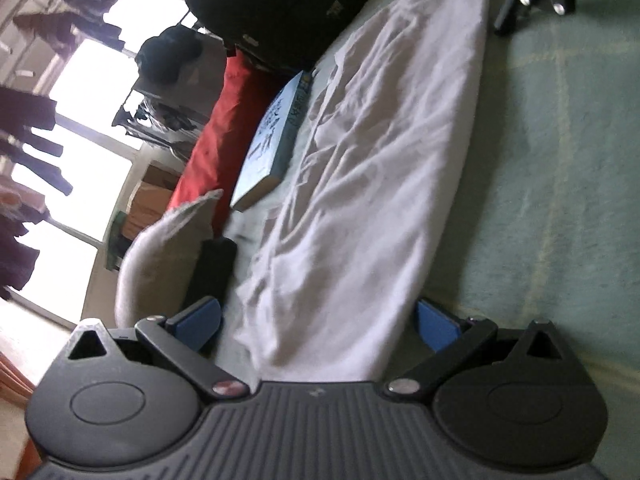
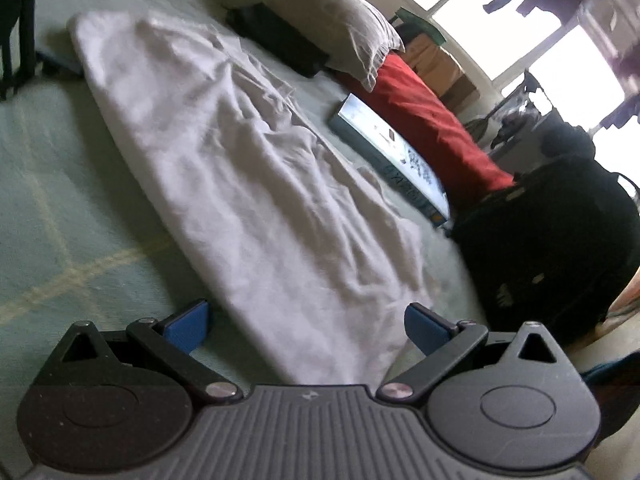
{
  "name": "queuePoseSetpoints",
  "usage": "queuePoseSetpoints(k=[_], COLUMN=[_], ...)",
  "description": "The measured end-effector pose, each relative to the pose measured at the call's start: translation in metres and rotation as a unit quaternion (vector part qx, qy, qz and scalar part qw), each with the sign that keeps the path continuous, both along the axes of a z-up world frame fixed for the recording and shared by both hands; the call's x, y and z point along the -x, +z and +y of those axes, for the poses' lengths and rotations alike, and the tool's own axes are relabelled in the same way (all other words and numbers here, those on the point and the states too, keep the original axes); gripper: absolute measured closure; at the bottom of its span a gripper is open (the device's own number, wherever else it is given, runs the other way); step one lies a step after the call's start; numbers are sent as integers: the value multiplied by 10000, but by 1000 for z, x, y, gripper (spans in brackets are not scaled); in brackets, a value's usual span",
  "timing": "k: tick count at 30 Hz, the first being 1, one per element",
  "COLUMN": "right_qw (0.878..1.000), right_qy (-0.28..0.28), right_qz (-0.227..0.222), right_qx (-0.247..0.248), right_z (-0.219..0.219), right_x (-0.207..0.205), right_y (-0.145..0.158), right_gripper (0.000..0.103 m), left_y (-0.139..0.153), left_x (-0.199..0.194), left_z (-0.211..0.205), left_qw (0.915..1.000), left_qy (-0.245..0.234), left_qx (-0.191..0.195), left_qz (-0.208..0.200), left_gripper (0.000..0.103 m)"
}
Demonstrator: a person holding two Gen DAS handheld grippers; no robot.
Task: Fold clothes
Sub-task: 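Roll both grippers sideways and lower them to the sweatshirt's side edge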
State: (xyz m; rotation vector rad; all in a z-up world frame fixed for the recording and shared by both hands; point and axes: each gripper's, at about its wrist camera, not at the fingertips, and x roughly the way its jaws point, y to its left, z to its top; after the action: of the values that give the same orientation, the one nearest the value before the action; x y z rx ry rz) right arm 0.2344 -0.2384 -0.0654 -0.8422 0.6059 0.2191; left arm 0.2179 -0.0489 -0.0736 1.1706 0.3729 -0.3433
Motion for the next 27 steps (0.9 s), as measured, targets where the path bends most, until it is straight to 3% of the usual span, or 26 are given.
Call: queuePoseSetpoints(k=[4,9,12,14,17,21,27], right_qw=[9995,9958,9927,9943,9982,9935,9842], right_qy=[172,844,1034,860,298,68,393], right_qz=[-125,-213,-282,-278,-202,-413,-697], right_qx=[229,276,548,563,471,1059,1577], right_z=[19,54,55,37,5,-8,19], right_x=[-11,-15,-15,-20,-30,-35,-29], right_y=[-4,-2,-7,-7,-3,-5,-19], right_gripper=[0,0,0,0,0,0,6], left_y=[-2,-5,-4,-4,-8,-14,-23], left_x=[-9,-16,-21,-24,-30,-35,-33], left_z=[-22,-53,-43,-35,-8,8,-5], left_qw=[9999,9987,9993,9995,9982,9962,9936], left_qy=[-151,-497,-362,-256,27,236,82], left_qx=[0,-7,-104,-168,-588,-819,-1072], left_qz=[-67,-83,-40,-9,-132,-191,-347], left_gripper=[1,1,1,1,1,1,7])
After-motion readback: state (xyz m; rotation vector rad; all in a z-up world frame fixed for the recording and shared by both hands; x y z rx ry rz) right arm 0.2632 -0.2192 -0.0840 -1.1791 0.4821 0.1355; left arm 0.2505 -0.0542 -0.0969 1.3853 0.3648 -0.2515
